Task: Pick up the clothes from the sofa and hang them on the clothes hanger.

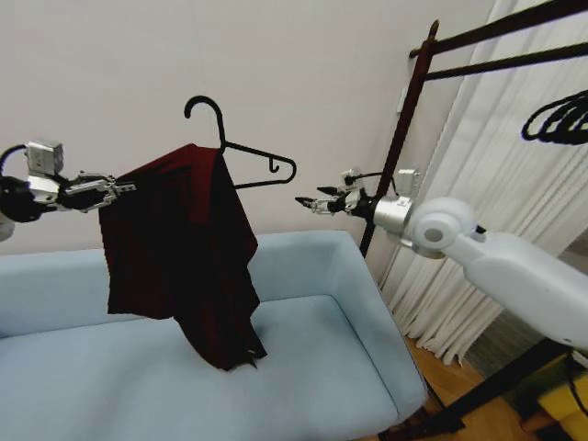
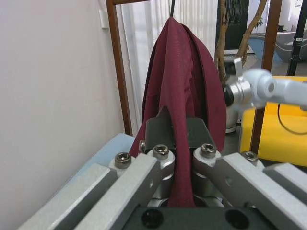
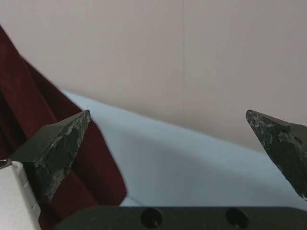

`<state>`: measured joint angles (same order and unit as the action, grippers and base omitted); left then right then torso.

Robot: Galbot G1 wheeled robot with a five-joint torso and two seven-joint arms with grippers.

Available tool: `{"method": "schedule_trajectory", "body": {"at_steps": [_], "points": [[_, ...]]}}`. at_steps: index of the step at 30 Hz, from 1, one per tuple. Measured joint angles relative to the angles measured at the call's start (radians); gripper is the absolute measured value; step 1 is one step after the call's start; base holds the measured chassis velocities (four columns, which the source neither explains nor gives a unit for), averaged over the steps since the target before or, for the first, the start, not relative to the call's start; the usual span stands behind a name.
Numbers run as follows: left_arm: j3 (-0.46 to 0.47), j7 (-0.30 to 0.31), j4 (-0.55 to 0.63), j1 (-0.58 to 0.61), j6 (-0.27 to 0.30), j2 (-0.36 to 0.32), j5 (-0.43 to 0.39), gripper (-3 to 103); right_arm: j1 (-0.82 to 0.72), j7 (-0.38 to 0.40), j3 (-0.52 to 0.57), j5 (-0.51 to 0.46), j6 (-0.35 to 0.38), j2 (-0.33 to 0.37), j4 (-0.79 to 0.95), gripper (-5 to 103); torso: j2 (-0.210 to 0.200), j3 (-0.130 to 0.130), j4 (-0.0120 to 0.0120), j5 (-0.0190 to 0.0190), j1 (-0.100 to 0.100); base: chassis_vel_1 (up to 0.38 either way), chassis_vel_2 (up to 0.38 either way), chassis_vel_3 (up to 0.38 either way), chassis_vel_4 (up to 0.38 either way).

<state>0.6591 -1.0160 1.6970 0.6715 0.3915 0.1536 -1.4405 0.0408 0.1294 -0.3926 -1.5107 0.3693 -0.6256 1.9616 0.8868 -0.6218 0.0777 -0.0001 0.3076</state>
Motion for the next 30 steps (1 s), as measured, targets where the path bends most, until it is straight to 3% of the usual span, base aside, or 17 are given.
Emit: {"method": "schedule_trajectory", "body": {"at_steps": [4, 9, 19, 22, 28, 30], "points": [[0.002, 0.002, 0.001, -0.001, 0.000, -0.009, -0.007, 2, -0.093, 0.075, 0.038, -0.041, -0.017, -0.073, 0.025, 100, 0.000, 0.000, -0.0003, 0.0001, 0.000, 0.000, 0.000, 0.000, 0.000], [0.010, 0.004, 0.000, -0.001, 0.000, -0.024, -0.022, 2, -0.208, 0.116, 0.086, -0.242, -0.055, -0.181, 0.072, 100, 0.000, 0.000, 0.0002, -0.0001, 0.000, 0.000, 0.000, 0.000, 0.000], [0.012, 0.007, -0.003, -0.005, 0.000, -0.033, -0.031, 2, -0.278, 0.110, 0.094, -0.257, -0.088, -0.251, 0.074, 100, 0.000, 0.000, 0.0002, -0.0001, 0.000, 0.000, 0.000, 0.000, 0.000], [0.012, 0.009, -0.003, -0.004, 0.000, -0.033, -0.032, 2, -0.284, 0.092, 0.093, -0.244, -0.097, -0.260, 0.073, 85, 0.000, 0.000, 0.0003, -0.0001, 0.000, 0.000, 0.000, 0.000, 0.000], [0.012, 0.016, -0.003, -0.004, 0.000, -0.034, -0.036, 2, -0.285, 0.075, 0.082, -0.209, -0.108, -0.266, 0.068, 69, 0.000, 0.000, 0.0002, 0.0000, 0.000, 0.000, 0.000, 0.000, 0.000], [0.013, 0.020, 0.000, -0.005, 0.000, -0.034, -0.040, 2, -0.285, 0.066, 0.077, -0.193, -0.112, -0.267, 0.067, 58, 0.000, 0.000, 0.0002, 0.0000, 0.000, 0.000, 0.000, 0.000, 0.000]]}}
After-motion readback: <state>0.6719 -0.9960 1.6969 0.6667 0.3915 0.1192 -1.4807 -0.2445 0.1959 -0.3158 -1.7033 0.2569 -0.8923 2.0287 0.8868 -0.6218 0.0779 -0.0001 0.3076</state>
